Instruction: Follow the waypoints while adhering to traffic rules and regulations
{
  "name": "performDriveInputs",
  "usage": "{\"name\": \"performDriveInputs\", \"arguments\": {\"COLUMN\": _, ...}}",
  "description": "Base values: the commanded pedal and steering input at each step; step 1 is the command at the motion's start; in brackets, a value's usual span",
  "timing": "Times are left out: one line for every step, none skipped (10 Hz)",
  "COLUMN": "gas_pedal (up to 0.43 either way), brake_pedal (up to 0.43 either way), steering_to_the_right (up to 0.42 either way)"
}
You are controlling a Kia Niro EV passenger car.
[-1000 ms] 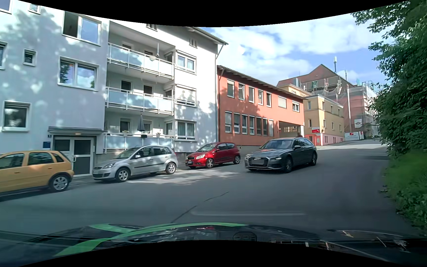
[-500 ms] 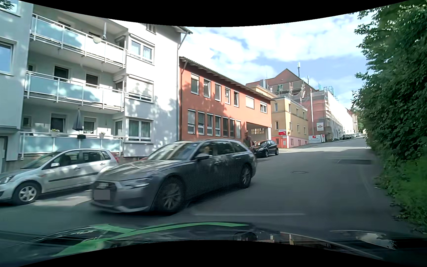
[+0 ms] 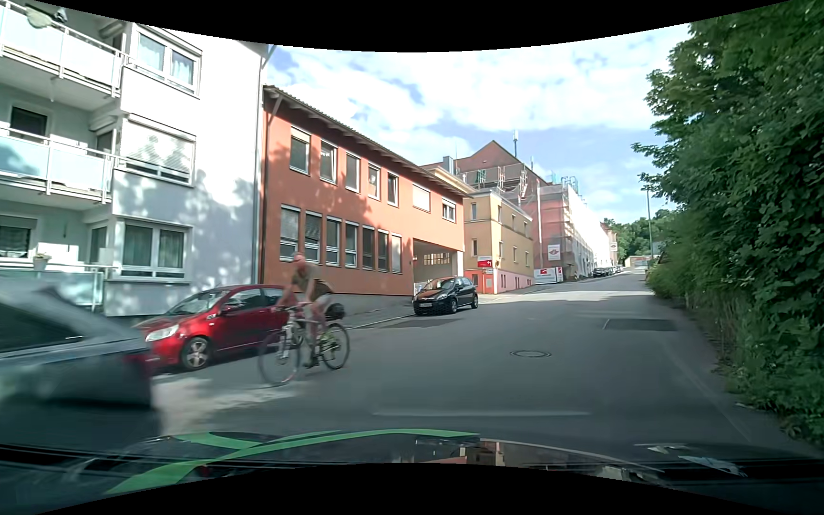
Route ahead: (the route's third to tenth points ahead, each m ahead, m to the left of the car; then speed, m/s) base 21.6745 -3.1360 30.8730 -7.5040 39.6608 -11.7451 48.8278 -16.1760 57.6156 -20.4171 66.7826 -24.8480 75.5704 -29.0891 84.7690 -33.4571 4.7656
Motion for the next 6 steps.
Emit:
{"name": "performDriveInputs", "arguments": {"gas_pedal": 0.228, "brake_pedal": 0.0, "steering_to_the_right": 0.252}}
{"name": "performDriveInputs", "arguments": {"gas_pedal": 0.24, "brake_pedal": 0.0, "steering_to_the_right": 0.242}}
{"name": "performDriveInputs", "arguments": {"gas_pedal": 0.24, "brake_pedal": 0.0, "steering_to_the_right": 0.232}}
{"name": "performDriveInputs", "arguments": {"gas_pedal": 0.24, "brake_pedal": 0.0, "steering_to_the_right": 0.214}}
{"name": "performDriveInputs", "arguments": {"gas_pedal": 0.248, "brake_pedal": 0.0, "steering_to_the_right": 0.196}}
{"name": "performDriveInputs", "arguments": {"gas_pedal": 0.26, "brake_pedal": 0.0, "steering_to_the_right": 0.171}}
